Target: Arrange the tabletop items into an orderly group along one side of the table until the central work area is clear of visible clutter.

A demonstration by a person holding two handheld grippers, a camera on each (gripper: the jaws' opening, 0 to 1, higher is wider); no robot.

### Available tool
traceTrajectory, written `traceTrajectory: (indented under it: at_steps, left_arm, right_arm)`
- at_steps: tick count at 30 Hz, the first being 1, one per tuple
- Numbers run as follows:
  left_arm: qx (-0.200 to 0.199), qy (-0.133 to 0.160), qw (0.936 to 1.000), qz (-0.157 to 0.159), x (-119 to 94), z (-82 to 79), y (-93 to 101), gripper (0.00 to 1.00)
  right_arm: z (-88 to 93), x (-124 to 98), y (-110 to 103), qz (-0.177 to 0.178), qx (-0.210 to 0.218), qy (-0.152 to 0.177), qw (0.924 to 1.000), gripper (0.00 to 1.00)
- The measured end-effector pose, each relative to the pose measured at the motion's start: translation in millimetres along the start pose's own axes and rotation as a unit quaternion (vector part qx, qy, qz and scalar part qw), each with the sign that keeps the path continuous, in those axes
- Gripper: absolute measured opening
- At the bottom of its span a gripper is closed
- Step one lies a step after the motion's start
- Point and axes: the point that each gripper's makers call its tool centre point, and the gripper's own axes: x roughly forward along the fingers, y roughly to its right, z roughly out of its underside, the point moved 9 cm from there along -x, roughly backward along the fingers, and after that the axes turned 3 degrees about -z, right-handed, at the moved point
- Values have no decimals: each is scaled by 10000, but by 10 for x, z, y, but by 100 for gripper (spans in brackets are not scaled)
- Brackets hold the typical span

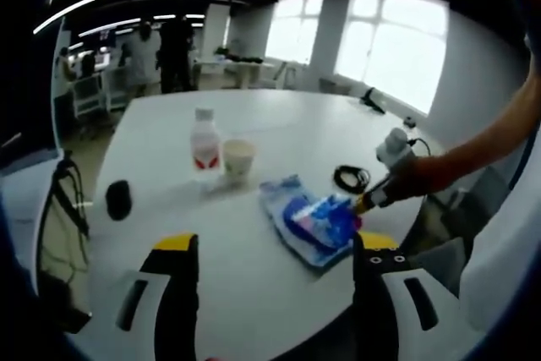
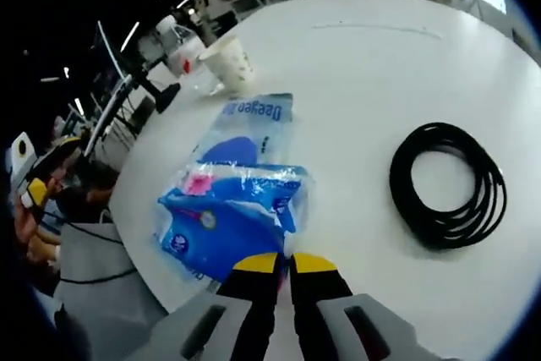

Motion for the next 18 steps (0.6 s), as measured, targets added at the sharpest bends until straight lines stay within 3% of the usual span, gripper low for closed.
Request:
traceTrajectory:
  at_steps: [7, 18]
  left_arm:
    - [-27, -15, 10000, 11, 9, 23, 26, 75]
    - [-17, -43, 10000, 49, 24, 16, 71, 75]
  right_arm:
    - [-56, -76, 13, -74, 156, 197, 9997, 0]
    - [-296, -215, 166, -130, 232, 575, 9980, 0]
